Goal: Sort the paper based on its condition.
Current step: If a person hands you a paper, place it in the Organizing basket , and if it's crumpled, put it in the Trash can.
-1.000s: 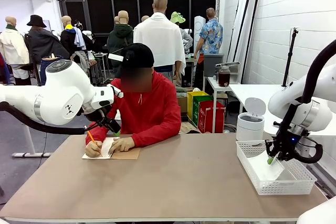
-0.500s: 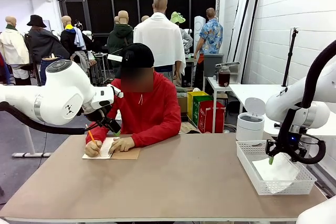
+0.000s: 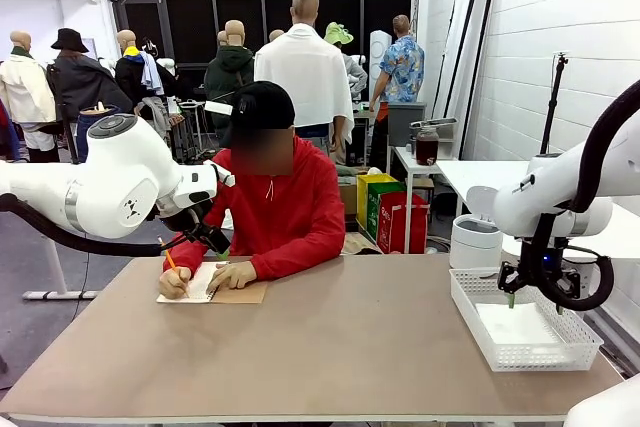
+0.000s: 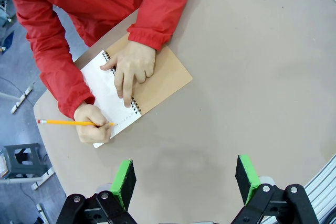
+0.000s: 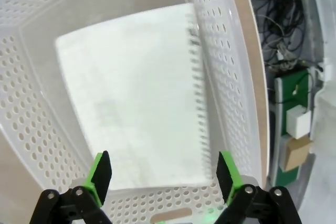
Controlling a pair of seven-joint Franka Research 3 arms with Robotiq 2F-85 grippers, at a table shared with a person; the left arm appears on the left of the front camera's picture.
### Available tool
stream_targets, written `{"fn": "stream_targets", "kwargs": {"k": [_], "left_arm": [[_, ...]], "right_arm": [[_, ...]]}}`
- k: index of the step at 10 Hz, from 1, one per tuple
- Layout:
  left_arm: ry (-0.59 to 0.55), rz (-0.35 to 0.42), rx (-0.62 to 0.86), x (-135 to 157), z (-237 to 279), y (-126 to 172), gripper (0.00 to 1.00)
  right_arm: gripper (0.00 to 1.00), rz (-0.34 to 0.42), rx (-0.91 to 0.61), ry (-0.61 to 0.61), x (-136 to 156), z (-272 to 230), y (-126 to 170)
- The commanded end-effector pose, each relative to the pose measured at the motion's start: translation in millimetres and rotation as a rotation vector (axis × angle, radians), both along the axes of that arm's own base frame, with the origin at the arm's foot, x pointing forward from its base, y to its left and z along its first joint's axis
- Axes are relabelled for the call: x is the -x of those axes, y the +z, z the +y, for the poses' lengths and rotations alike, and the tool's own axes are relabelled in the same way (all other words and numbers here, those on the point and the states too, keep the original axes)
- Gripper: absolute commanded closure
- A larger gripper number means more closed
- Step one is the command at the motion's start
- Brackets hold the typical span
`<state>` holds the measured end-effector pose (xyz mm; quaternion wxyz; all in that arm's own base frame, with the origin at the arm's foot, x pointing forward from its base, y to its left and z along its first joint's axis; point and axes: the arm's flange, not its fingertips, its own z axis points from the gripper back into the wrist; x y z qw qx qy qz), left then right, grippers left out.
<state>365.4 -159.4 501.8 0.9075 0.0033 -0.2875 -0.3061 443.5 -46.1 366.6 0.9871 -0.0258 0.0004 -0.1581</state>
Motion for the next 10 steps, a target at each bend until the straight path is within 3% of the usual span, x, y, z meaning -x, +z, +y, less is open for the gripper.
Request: {"fn": "stream_targets", "kwargs": {"k": [1,3,4,10], "left_arm": [[-0.007,-0.003,0.001,-0.8,0.7,-0.8,0.00],[-0.007,-0.003,0.001,-0.8,0.7,-0.8,0.00],[-0.007,-0.003,0.001,-0.8,0.7,-0.8,0.00],[-0.007,-0.003,0.001,-0.8,0.7,-0.8,0.00]], "right_arm": [[0.00,0.025,0.036,-0.019,-0.4,3.4,-3.8],[0.00,-0.020,0.046,-0.024,-2.0,4.6,-4.6],[0.00,0.010,0.006,-0.001,0.1,2.6,-2.6],[0.00,0.010,0.006,-0.001,0.1,2.6,-2.6]]}}
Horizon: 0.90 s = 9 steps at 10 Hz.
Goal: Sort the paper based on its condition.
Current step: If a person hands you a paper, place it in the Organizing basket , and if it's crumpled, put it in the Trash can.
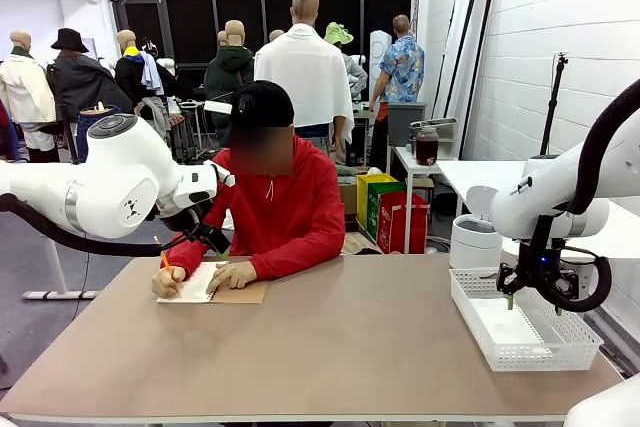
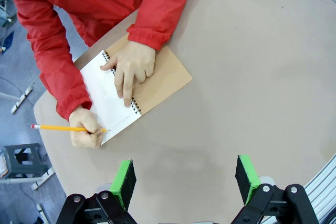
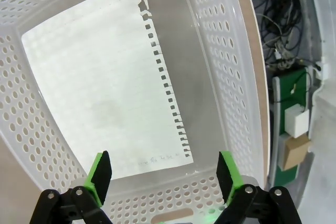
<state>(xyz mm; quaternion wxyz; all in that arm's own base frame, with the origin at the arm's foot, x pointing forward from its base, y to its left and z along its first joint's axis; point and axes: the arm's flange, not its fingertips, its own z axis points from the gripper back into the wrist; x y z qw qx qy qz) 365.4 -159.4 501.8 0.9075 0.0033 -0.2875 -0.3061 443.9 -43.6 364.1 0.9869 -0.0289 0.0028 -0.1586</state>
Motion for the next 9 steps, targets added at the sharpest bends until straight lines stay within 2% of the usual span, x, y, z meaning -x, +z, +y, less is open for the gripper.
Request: {"fn": "stream_targets", "kwargs": {"k": [1,4,7,8,9], "left_arm": [[-0.007,-0.003,0.001,-0.8,0.7,-0.8,0.00],[-0.007,-0.003,0.001,-0.8,0.7,-0.8,0.00],[-0.007,-0.003,0.001,-0.8,0.7,-0.8,0.00],[-0.007,-0.003,0.001,-0.8,0.7,-0.8,0.00],[-0.007,-0.003,0.001,-0.8,0.7,-0.8,0.00]], "right_arm": [[0.00,0.000,0.000,0.000,0.0,0.0,0.0],[0.00,-0.038,0.034,0.008,2.2,18.6,42.5],[0.00,-0.110,0.077,0.059,19.0,37.6,96.4],[0.00,-0.138,0.081,0.112,26.8,45.2,113.7],[0.00,-0.197,0.068,0.278,35.7,58.0,130.4]]}}
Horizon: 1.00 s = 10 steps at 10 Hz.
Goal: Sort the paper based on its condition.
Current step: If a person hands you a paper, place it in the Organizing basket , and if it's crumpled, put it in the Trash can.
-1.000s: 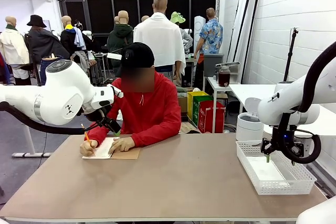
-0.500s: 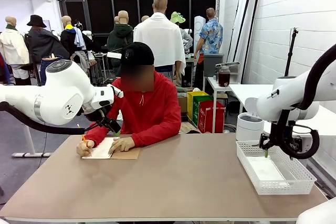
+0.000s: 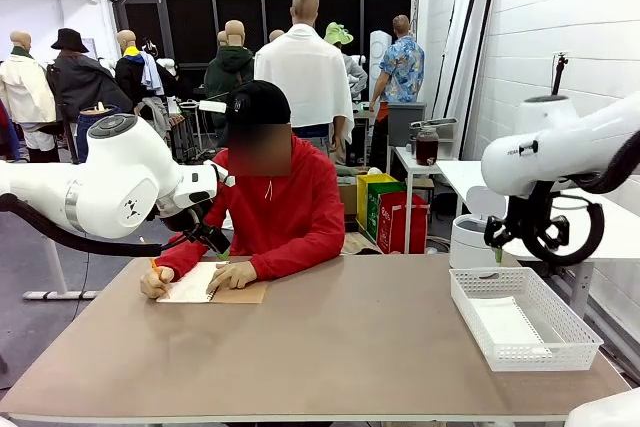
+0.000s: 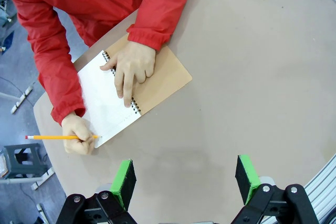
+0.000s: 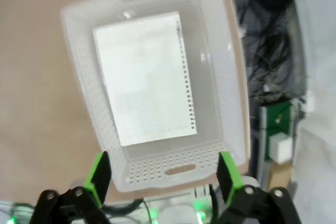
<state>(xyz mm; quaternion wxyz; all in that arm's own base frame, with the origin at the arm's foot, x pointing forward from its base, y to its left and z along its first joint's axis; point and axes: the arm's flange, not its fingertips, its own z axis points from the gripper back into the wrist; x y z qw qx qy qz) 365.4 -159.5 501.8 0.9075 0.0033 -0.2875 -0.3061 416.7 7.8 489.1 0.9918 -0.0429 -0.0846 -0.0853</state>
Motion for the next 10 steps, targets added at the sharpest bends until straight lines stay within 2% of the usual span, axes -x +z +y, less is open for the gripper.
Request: {"fn": "stream_targets", "kwargs": {"k": [1,4,7,8,9,10], "left_arm": [[-0.007,-0.003,0.001,-0.8,0.7,-0.8,0.00],[-0.007,-0.003,0.001,-0.8,0.7,-0.8,0.00],[-0.007,-0.003,0.001,-0.8,0.7,-0.8,0.00],[-0.007,-0.003,0.001,-0.8,0.7,-0.8,0.00],[-0.007,-0.003,0.001,-0.8,0.7,-0.8,0.00],[-0.007,-0.003,0.001,-0.8,0.7,-0.8,0.00]], "right_arm": [[0.00,-0.071,-0.004,0.285,18.5,16.5,17.5],[0.00,-0.135,-0.089,0.590,34.9,37.7,31.9],[0.00,-0.235,-0.152,0.818,49.2,60.7,17.6],[0.00,-0.258,-0.183,0.804,48.9,62.5,13.7],[0.00,-0.200,-0.089,0.750,46.2,65.5,31.4],[0.00,-0.200,-0.089,0.750,46.2,65.5,31.4]]}}
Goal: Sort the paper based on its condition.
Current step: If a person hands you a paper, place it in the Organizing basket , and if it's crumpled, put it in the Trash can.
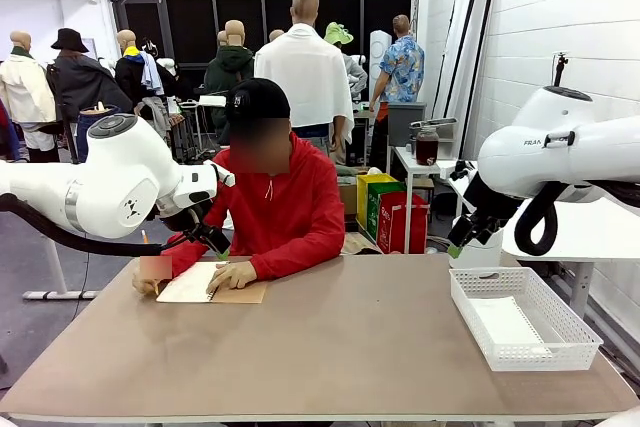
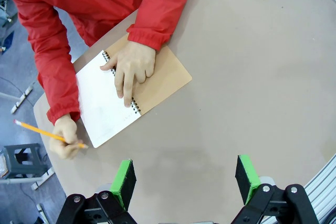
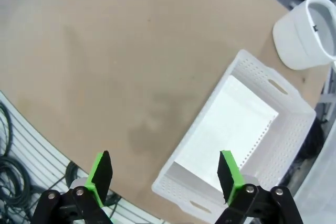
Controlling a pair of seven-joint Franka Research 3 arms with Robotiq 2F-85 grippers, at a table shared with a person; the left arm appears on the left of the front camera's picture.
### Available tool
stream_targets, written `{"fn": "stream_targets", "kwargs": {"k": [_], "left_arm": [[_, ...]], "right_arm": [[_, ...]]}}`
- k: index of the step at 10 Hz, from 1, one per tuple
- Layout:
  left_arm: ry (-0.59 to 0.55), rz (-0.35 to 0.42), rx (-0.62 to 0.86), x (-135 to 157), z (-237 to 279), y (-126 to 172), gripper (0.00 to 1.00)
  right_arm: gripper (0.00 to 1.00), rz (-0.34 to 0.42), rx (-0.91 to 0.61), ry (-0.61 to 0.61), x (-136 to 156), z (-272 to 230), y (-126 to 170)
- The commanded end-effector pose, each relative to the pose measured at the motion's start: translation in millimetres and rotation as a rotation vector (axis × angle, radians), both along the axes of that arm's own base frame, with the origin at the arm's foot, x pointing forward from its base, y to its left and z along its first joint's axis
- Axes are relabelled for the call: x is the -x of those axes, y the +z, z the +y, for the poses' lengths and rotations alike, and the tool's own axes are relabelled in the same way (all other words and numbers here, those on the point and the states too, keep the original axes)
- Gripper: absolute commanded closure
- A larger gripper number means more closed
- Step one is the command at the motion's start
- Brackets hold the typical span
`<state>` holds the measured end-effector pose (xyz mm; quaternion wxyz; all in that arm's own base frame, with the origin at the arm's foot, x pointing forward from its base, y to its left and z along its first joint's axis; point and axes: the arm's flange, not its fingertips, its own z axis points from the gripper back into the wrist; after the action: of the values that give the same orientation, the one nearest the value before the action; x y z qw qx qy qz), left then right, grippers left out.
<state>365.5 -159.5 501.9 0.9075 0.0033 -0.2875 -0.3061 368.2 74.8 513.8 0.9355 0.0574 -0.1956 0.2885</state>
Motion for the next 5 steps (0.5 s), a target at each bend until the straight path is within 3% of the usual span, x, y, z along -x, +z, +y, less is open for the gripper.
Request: {"fn": "stream_targets", "kwargs": {"k": [1,4,5], "left_arm": [[-0.007,-0.003,0.001,-0.8,0.8,-0.9,0.00],[-0.007,-0.003,0.001,-0.8,0.8,-0.9,0.00],[-0.007,-0.003,0.001,-0.8,0.8,-0.9,0.00]], "right_arm": [[0.00,0.012,0.028,-0.032,-2.3,-1.5,6.7],[0.00,-0.001,0.005,-0.009,-1.1,-3.3,3.8],[0.00,-0.065,-0.012,0.019,-0.3,5.1,6.3]]}}
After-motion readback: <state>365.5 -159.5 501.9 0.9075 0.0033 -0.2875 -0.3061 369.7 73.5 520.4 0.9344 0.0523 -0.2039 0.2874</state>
